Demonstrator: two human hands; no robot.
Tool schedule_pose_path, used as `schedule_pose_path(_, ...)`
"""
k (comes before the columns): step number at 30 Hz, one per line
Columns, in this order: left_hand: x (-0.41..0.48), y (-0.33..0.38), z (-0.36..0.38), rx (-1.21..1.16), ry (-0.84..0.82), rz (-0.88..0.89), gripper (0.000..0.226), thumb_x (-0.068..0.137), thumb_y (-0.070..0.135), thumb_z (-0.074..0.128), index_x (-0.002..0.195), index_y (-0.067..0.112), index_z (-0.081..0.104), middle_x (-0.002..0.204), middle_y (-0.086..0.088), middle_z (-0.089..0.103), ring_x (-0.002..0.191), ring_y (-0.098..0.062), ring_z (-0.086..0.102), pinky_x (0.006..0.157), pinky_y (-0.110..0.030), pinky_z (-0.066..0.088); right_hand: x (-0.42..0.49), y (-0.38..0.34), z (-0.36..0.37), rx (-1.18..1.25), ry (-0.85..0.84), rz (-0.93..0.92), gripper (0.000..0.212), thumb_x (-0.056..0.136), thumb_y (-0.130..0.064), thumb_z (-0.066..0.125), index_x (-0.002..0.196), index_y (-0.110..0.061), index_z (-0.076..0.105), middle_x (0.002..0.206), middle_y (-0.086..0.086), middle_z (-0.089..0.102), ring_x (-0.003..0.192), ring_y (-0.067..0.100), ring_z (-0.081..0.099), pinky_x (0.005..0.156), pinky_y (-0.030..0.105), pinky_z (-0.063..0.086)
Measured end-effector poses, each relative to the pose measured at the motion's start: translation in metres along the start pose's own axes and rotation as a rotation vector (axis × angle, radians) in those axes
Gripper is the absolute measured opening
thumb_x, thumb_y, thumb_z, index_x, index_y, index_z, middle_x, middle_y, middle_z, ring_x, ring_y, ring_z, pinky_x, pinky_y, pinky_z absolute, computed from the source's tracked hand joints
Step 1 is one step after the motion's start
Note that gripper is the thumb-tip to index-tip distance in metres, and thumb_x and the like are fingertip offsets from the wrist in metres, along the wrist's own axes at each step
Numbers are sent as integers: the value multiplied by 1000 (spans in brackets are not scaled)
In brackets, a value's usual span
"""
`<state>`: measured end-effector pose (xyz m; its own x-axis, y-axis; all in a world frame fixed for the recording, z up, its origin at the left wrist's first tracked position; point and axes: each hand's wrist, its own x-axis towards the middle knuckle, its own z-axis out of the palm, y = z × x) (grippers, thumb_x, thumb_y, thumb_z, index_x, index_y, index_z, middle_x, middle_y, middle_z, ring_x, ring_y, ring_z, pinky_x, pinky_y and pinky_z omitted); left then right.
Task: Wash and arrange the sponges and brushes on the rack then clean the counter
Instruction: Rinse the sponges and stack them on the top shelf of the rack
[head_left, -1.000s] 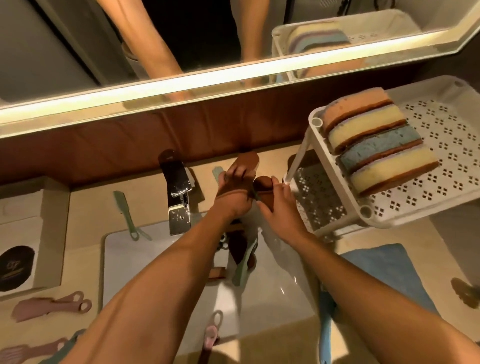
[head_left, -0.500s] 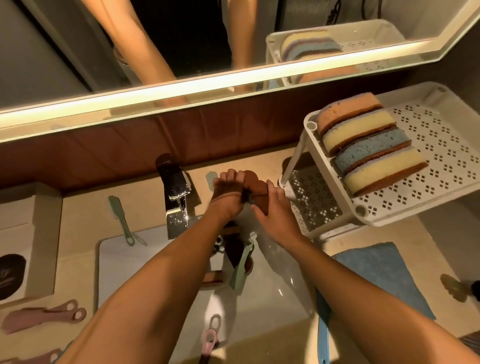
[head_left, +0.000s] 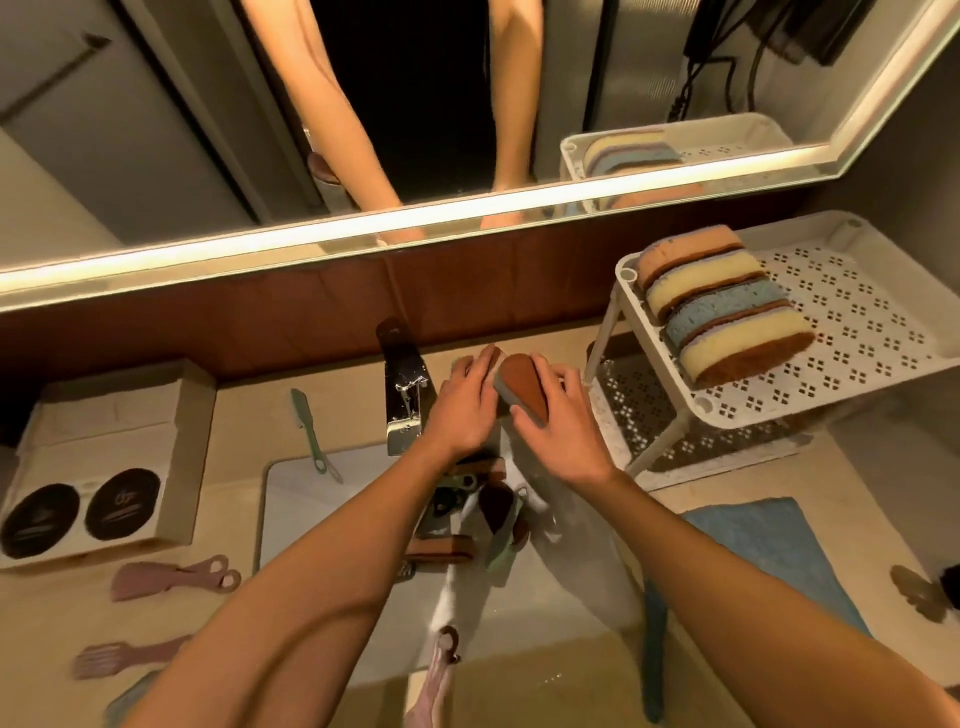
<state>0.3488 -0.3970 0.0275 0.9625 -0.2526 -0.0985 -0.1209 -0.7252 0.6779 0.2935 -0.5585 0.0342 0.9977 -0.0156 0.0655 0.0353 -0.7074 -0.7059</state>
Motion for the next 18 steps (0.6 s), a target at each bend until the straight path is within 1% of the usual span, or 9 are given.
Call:
schedule_pose_path(4, -24, 13, -14, -243, 81, -46, 50, 107, 35, 31, 156, 37, 29, 159, 0, 37, 144, -14, 35, 115, -32, 31, -9, -17, -12, 87, 10, -77, 66, 94, -34, 60, 151, -42, 27, 131, -6, 35, 126, 17, 38, 110, 33, 38)
schedule_pose_path(7, -37, 25, -20, -395, 103, -78, 47, 104, 42, 33, 151, 41, 38, 156, 8, 42, 133, 0, 43, 105, -19, 35, -11, -29, -22, 135, -26, -89, 72, 91, -35, 65, 153, -40, 27, 133, -5, 33, 129, 16, 38, 111, 30, 38)
schedule_pose_path(8, -40, 31, -22, -449, 115, -100, 46, 103, 44, 36, 150, 41, 41, 153, 9, 46, 129, 1, 47, 105, -21, 39, -12, -32, -27, 122, -28, -98, 75, 90, -36, 67, 153, -39, 27, 133, -6, 32, 128, 14, 37, 109, 28, 38)
schedule_pose_path(9, -42, 35, -25, -498, 121, -121, 46, 103, 46, 39, 148, 40, 44, 151, 10, 48, 130, -2, 49, 108, -27, 42, -13, -35, -31, 92, -26, -103, 78, 88, -37, 69, 152, -39, 26, 134, -6, 31, 126, 13, 38, 105, 26, 40)
schedule_pose_path(11, -45, 41, -31, -547, 115, -135, 45, 103, 45, 44, 147, 35, 49, 146, 9, 53, 132, -9, 50, 113, -39, 42, -14, -42, -43, -4, -11, -120, 77, 86, -36, 69, 150, -40, 27, 132, -6, 34, 118, 15, 46, 90, 26, 46)
schedule_pose_path(12, -49, 47, -34, -550, 105, -128, 44, 103, 44, 45, 145, 34, 51, 144, 9, 55, 131, -9, 51, 113, -40, 43, -17, -46, -53, -53, -5, -140, 76, 85, -34, 68, 148, -40, 28, 130, -6, 36, 114, 17, 51, 85, 27, 48)
schedule_pose_path(13, -50, 48, -37, -548, 94, -131, 44, 102, 45, 47, 144, 33, 52, 141, 10, 57, 129, -9, 53, 112, -40, 44, -16, -49, -58, -83, -12, -149, 74, 84, -34, 67, 147, -39, 29, 129, -6, 38, 111, 19, 53, 83, 30, 51)
schedule_pose_path(15, -55, 57, -46, -535, 102, -129, 46, 97, 53, 50, 138, 35, 57, 133, 11, 62, 123, -8, 57, 106, -37, 48, -15, -55, -71, -111, -24, -152, 72, 85, -35, 65, 148, -36, 30, 130, -4, 40, 110, 21, 56, 85, 35, 54)
schedule_pose_path(18, -67, 76, -61, -512, 134, -114, 44, 85, 69, 54, 122, 45, 60, 118, 19, 64, 111, -6, 62, 82, -25, 52, -16, -64, -92, -128, -10, -165, 75, 86, -36, 65, 150, -32, 26, 135, -1, 42, 115, 21, 54, 92, 38, 54)
